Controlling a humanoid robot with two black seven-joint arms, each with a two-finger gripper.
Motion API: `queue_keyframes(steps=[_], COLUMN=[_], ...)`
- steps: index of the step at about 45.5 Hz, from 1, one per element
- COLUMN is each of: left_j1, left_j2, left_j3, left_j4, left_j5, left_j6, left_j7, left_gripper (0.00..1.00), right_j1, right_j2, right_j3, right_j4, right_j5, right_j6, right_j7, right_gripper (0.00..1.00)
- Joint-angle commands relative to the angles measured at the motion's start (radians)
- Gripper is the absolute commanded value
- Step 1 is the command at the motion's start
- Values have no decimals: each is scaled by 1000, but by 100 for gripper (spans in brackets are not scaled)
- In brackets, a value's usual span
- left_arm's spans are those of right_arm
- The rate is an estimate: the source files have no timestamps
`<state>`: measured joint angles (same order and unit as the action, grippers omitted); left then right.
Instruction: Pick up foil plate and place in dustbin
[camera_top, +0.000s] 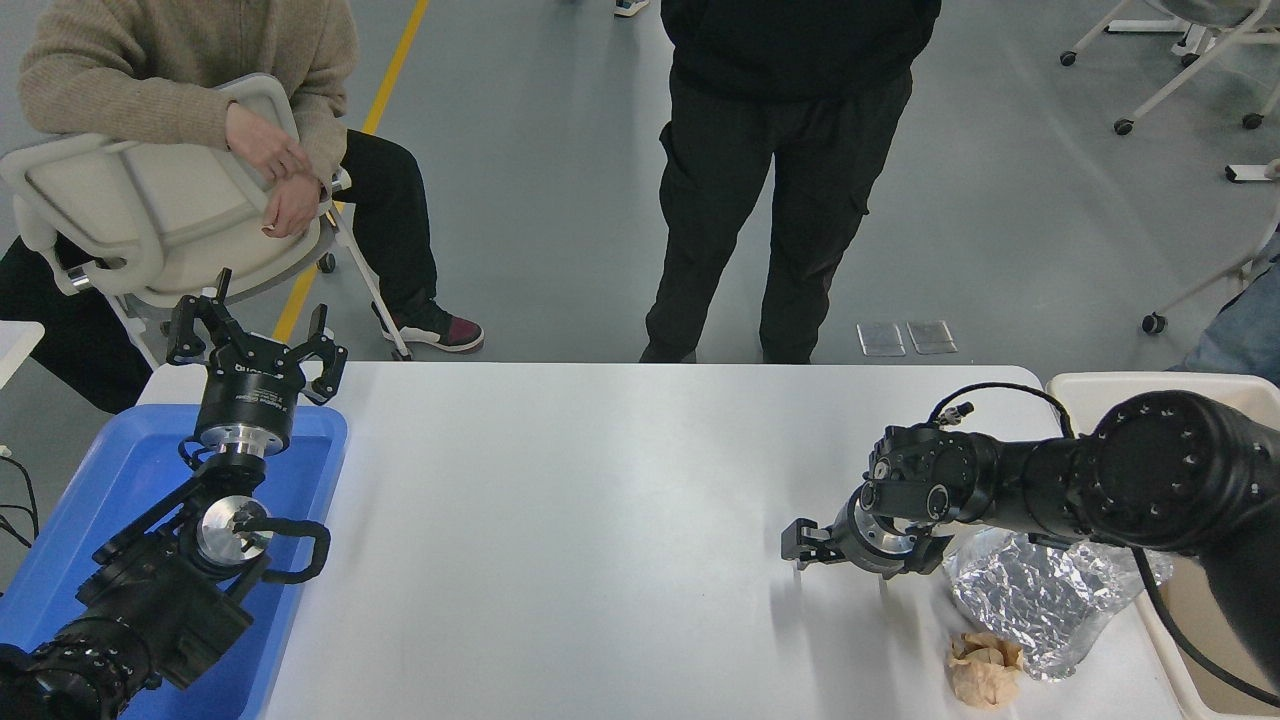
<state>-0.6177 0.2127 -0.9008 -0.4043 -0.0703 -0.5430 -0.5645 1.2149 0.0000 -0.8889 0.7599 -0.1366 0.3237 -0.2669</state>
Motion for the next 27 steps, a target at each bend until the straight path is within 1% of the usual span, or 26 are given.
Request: queue_keyframes(steps=[1,27], left_j1=[0,0], left_j2=[-1,0], left_j3=[0,0], left_j4=[-1,1], left_j5=[0,0], left_j6=[0,0], left_j7=[0,2], left_gripper=[99,99], right_j1=[0,12], right_j2=[0,0], right_j3=[-1,1], right_j4=[1,-7], right_j5=[2,0], right_j6=[0,0], right_j7=[-2,0], right_gripper=[100,100])
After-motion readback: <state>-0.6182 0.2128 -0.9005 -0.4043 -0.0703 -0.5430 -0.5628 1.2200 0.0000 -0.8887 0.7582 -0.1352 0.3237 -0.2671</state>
